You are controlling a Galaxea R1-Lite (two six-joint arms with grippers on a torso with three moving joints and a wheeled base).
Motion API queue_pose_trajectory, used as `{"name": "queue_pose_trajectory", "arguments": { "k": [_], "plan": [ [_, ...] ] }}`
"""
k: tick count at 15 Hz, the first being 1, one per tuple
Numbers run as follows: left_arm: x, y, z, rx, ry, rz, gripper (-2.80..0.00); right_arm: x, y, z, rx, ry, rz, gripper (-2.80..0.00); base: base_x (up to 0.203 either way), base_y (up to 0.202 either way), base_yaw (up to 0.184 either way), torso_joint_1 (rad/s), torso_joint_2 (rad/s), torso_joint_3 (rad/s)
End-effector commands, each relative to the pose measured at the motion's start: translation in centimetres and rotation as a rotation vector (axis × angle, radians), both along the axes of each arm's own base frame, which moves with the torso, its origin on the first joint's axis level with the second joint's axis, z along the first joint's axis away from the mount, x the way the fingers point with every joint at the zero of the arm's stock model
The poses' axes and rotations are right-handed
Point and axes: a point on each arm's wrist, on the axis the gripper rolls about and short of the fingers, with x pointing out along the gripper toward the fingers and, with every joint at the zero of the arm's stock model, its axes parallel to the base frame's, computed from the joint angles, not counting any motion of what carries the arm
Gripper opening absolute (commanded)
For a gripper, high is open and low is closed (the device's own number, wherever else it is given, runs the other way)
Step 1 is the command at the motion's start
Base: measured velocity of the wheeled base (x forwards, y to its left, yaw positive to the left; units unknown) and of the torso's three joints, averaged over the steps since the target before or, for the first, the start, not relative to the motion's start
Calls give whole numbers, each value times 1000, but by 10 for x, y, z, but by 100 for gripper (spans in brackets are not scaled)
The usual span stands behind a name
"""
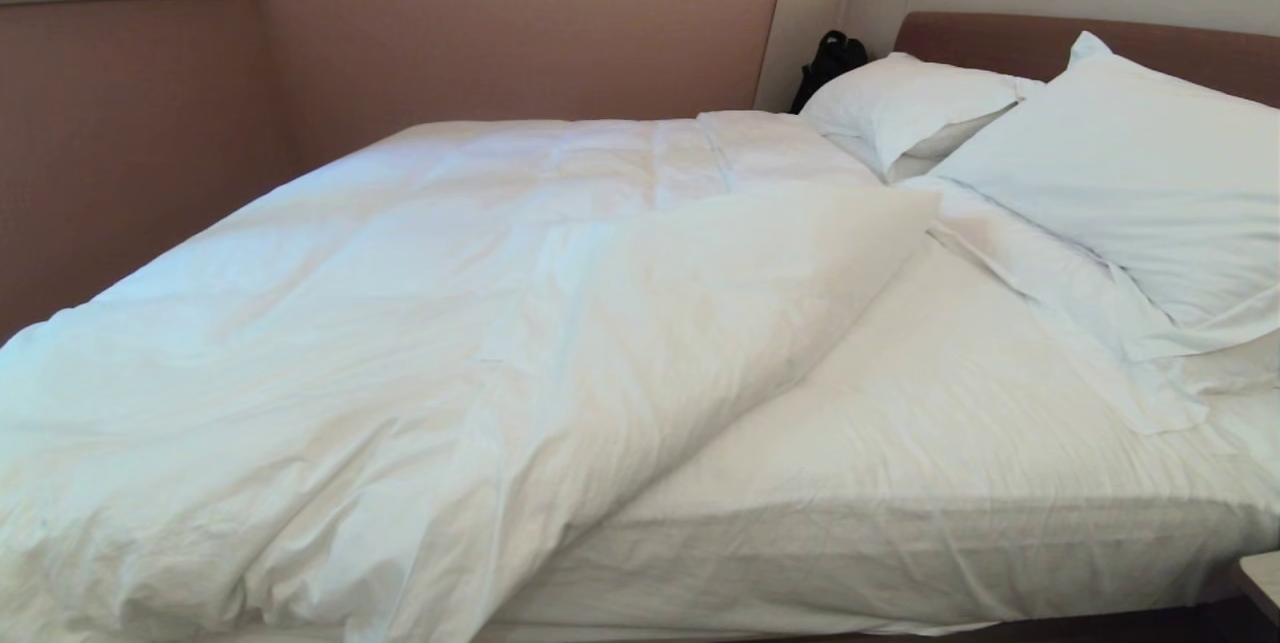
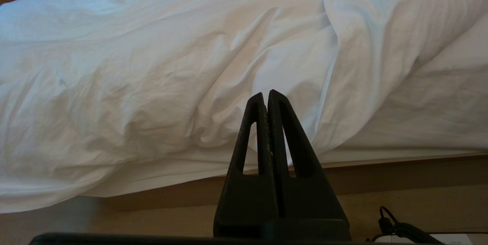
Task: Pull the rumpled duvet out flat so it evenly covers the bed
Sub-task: Hold the folded corner of the quilt
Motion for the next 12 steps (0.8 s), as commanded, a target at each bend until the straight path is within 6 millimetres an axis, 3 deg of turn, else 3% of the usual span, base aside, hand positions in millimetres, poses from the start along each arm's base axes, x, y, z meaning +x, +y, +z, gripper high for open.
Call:
{"name": "queue_pose_trajectory", "arguments": {
  "k": [1,12],
  "plan": [
    [0,0,0,0,-1,0,-280,0,0,0,-1,1,0,-280,0,0,0,0,0,0],
    [0,0,0,0,-1,0,-280,-1,0,1,-14,4,-21,-280,0,0,0,0,0,0]
  ]
}}
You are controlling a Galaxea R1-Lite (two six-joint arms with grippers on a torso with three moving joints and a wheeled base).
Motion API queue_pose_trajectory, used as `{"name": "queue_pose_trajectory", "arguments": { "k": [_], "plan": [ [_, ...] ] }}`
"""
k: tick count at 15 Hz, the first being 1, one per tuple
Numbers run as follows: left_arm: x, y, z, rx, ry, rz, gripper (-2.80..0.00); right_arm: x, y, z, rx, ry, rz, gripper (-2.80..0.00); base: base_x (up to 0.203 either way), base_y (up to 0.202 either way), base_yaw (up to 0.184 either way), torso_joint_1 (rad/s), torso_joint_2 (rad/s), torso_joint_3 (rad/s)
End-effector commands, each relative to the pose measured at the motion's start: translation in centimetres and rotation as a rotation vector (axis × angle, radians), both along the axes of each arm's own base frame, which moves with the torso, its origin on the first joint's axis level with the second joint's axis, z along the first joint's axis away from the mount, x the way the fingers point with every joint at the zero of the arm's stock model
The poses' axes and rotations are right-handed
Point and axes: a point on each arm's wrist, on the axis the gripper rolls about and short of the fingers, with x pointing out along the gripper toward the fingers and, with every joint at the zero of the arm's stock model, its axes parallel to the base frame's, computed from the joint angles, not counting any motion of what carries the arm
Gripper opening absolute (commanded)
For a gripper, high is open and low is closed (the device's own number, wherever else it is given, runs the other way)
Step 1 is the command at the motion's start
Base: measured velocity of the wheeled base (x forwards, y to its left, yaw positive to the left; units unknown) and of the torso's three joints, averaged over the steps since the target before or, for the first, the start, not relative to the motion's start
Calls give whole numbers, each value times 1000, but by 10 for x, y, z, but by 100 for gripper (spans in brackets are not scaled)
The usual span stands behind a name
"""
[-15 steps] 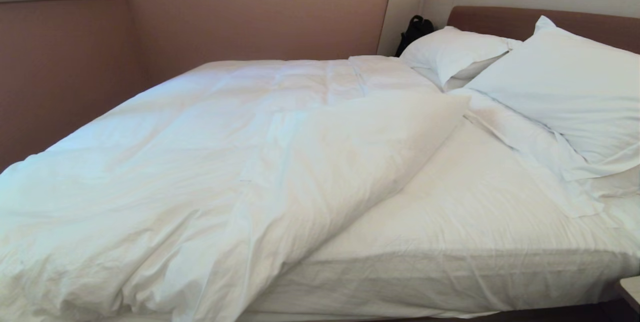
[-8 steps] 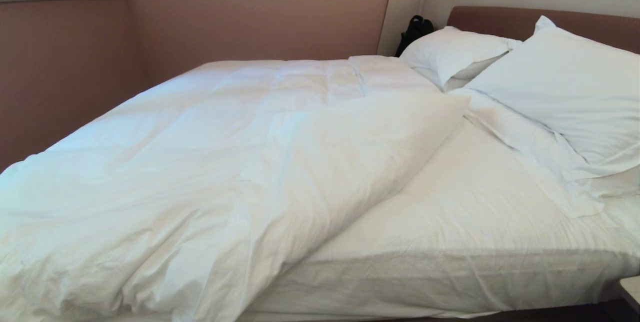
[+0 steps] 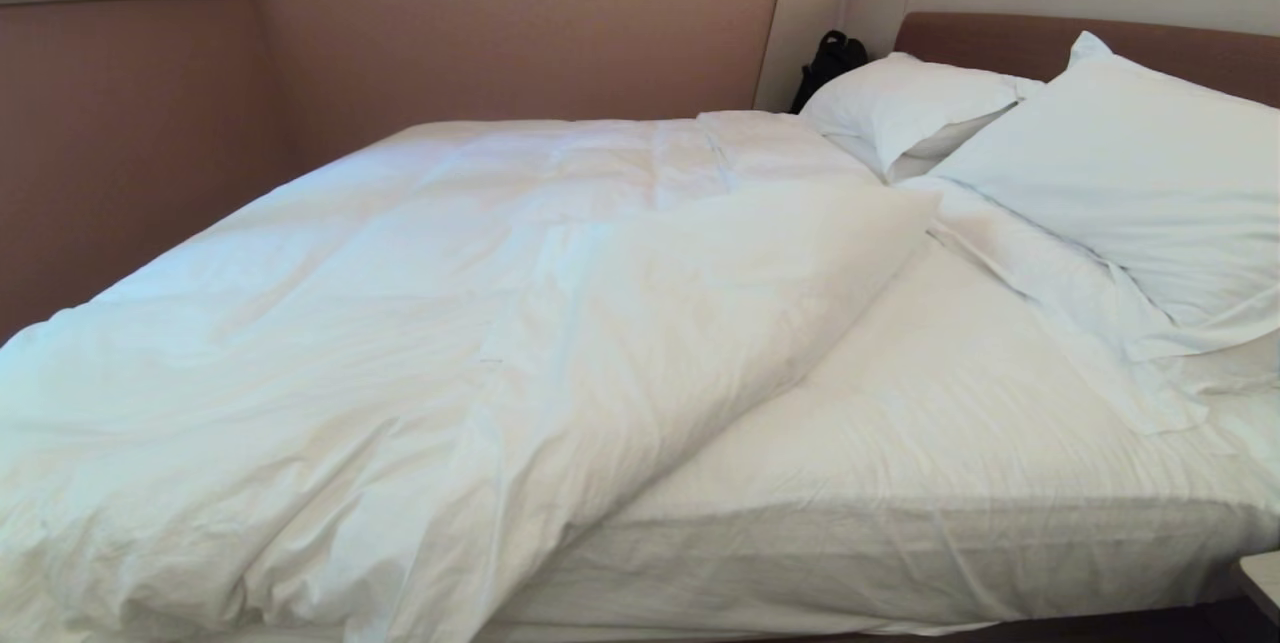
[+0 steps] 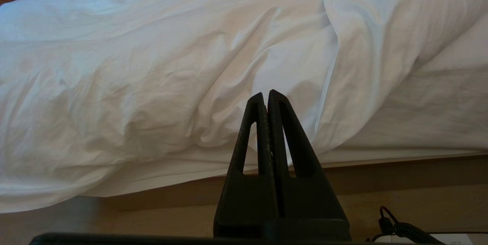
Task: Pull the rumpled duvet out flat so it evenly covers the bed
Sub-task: Hold the folded corner of the quilt
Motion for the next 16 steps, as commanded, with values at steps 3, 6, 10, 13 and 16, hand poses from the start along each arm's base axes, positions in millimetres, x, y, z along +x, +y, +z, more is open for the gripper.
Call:
{"name": "queue_pose_trajectory", "arguments": {
  "k": [3,6,10,13,16],
  "plan": [
    [0,0,0,1,0,0,-280,0,0,0,15,-5,2,-280,0,0,0,0,0,0],
    [0,0,0,1,-1,0,-280,1,0,0,28,-5,1,-280,0,0,0,0,0,0],
    [0,0,0,1,-1,0,-280,1,0,0,21,-5,-1,-280,0,0,0,0,0,0],
    [0,0,0,1,-1,0,-280,0,0,2,22,-12,0,-280,0,0,0,0,0,0],
    [0,0,0,1,0,0,-280,-13,0,41,20,-109,2,-280,0,0,0,0,0,0]
  ]
}}
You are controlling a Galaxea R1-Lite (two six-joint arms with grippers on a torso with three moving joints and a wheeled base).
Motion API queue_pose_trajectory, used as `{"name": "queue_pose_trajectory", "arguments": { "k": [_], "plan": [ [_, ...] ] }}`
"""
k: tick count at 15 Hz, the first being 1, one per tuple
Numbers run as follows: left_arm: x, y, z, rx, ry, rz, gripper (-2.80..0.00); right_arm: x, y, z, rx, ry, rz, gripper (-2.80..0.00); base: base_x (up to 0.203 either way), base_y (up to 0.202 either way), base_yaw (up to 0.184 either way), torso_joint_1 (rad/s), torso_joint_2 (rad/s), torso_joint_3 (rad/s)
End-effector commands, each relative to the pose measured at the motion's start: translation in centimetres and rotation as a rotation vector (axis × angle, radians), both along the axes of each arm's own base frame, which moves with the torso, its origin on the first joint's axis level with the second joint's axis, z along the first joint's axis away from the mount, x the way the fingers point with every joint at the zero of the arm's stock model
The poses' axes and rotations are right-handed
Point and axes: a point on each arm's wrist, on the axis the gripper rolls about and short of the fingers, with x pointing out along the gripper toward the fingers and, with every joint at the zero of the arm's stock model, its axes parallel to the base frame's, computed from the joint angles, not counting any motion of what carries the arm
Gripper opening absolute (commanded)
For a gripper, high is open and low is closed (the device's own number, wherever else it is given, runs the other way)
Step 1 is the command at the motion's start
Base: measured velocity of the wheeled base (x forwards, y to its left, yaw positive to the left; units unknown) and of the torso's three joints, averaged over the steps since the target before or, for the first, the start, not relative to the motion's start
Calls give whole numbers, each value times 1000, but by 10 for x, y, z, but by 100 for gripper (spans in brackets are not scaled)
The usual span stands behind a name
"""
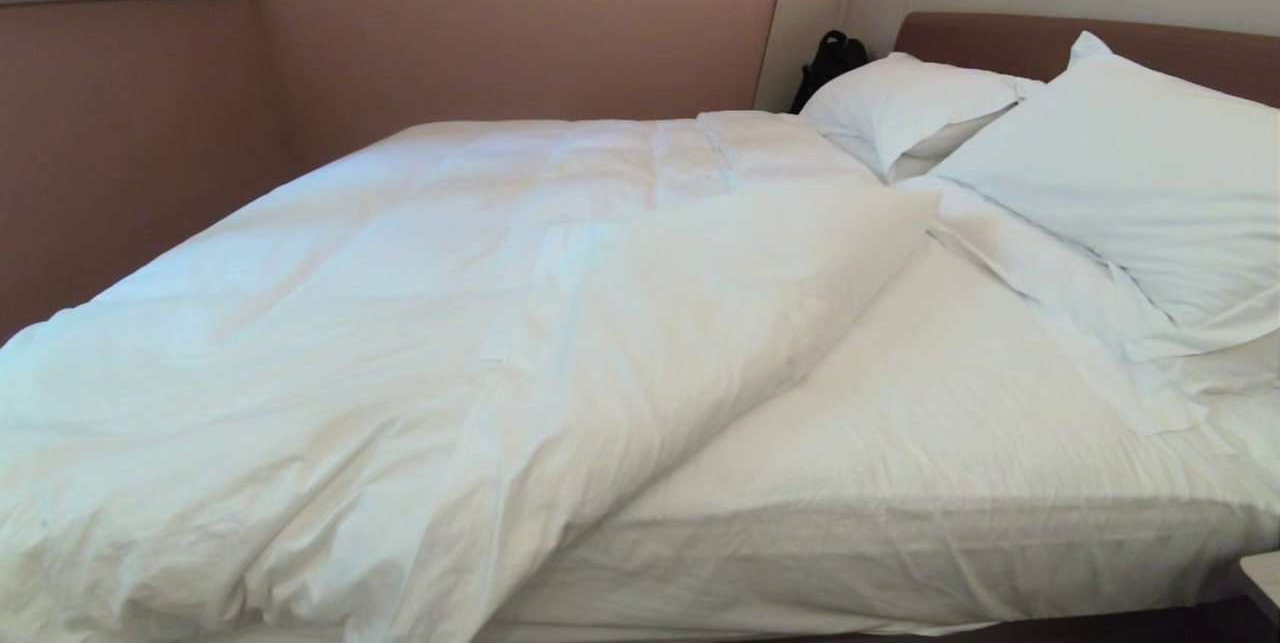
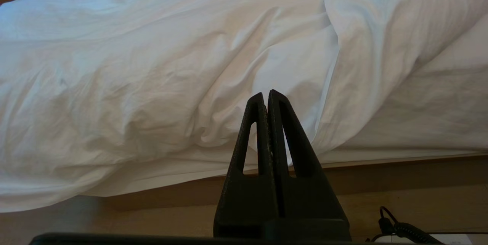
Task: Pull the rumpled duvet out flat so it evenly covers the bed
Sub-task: Hold the folded corner of the quilt
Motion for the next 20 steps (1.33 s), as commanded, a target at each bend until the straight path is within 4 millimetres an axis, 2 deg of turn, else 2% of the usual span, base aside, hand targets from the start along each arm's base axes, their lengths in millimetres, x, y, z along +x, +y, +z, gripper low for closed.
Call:
{"name": "queue_pose_trajectory", "arguments": {
  "k": [1,6,9,13,16,17,20],
  "plan": [
    [0,0,0,0,-1,0,-280,-7,0,28,1,-21,5,-280,0,0,0,0,0,0],
    [0,0,0,0,-1,0,-280,20,0,74,5,56,37,-280,0,0,0,0,0,0],
    [0,0,0,0,-1,0,-280,59,1,94,18,124,72,-280,0,0,0,0,0,0],
    [0,0,0,0,-1,0,-280,115,3,135,94,148,134,-280,0,0,0,0,0,0],
    [0,0,0,0,-1,0,-280,183,8,148,130,227,171,-280,0,0,0,0,0,0],
    [0,0,0,0,-1,0,-280,210,13,147,142,252,190,-280,0,0,0,0,0,0],
    [0,0,0,0,-1,0,-280,273,36,142,176,273,267,-280,0,0,0,0,0,0]
  ]
}}
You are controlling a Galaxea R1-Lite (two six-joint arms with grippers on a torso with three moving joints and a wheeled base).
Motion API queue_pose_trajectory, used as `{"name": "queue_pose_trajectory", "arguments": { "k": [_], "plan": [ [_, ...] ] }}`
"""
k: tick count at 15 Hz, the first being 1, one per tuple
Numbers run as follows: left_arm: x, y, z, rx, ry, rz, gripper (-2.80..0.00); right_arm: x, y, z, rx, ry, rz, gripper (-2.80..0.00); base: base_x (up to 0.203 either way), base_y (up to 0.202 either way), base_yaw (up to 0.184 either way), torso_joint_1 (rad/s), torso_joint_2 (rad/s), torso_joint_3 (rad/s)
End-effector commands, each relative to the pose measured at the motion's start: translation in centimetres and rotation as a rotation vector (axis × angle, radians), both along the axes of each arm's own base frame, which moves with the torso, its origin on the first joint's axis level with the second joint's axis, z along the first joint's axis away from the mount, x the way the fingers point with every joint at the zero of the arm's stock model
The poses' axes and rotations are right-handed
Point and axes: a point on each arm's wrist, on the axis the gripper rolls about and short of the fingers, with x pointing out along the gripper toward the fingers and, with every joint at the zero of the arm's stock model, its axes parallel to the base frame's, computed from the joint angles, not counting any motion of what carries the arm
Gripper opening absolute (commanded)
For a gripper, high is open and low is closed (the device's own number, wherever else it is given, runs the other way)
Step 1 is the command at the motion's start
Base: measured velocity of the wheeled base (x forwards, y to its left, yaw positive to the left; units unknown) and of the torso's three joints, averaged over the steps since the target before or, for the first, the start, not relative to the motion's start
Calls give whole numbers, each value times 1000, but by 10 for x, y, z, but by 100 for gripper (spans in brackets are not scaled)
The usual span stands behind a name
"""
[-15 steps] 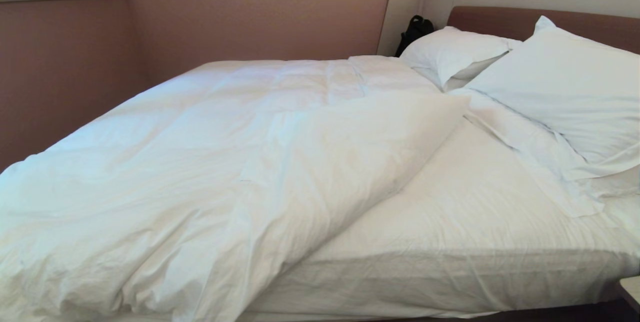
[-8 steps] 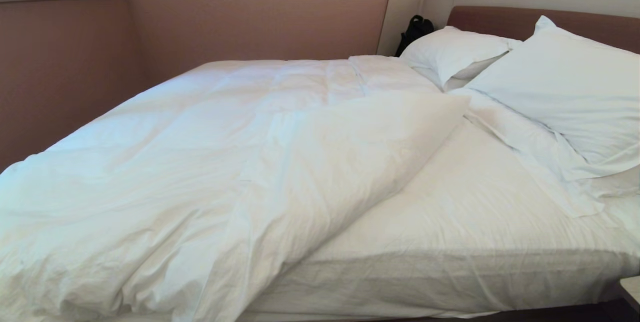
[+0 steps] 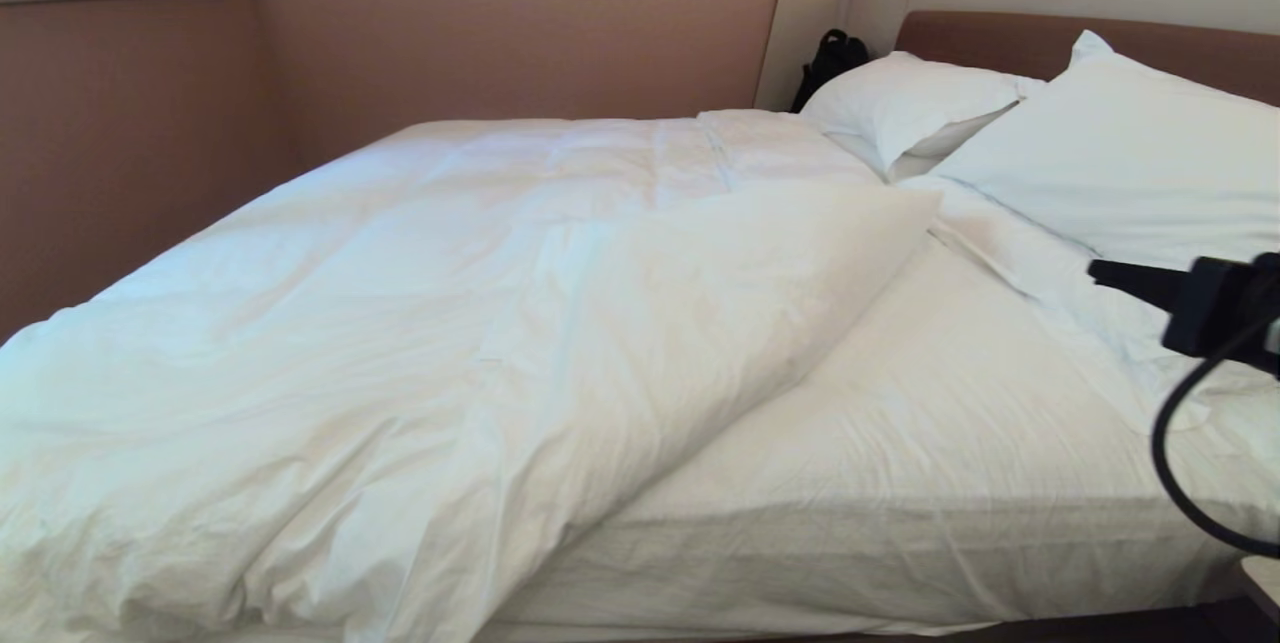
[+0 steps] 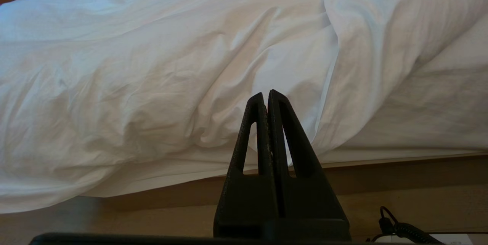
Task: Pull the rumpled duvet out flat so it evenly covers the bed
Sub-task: Hold the folded corner of the quilt
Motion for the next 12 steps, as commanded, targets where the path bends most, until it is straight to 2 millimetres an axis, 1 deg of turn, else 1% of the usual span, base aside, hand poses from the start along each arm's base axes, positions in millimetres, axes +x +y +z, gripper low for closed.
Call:
{"name": "queue_pose_trajectory", "arguments": {
  "k": [1,3,4,6,9,10,11,12],
  "plan": [
    [0,0,0,0,1,0,-280,67,25,-17,31,13,58,-280,0,0,0,0,0,0],
    [0,0,0,0,0,0,-280,92,49,-19,41,0,119,-280,0,0,0,0,0,0],
    [0,0,0,0,0,0,-280,99,59,-18,44,-11,145,-280,0,0,0,0,0,0],
    [0,0,0,0,0,0,-280,110,70,-20,39,-11,170,-280,0,0,0,0,0,0],
    [0,0,0,0,0,0,-280,131,94,-28,34,0,214,-280,0,0,0,0,0,0],
    [0,0,0,0,0,0,-280,143,102,-34,20,3,210,-280,0,0,0,0,0,0],
    [0,0,0,0,0,0,-280,150,108,-35,7,-7,207,-280,0,0,0,0,0,0],
    [0,0,0,0,1,0,-280,161,113,-43,-18,-1,208,-280,0,0,0,0,0,0]
  ]
}}
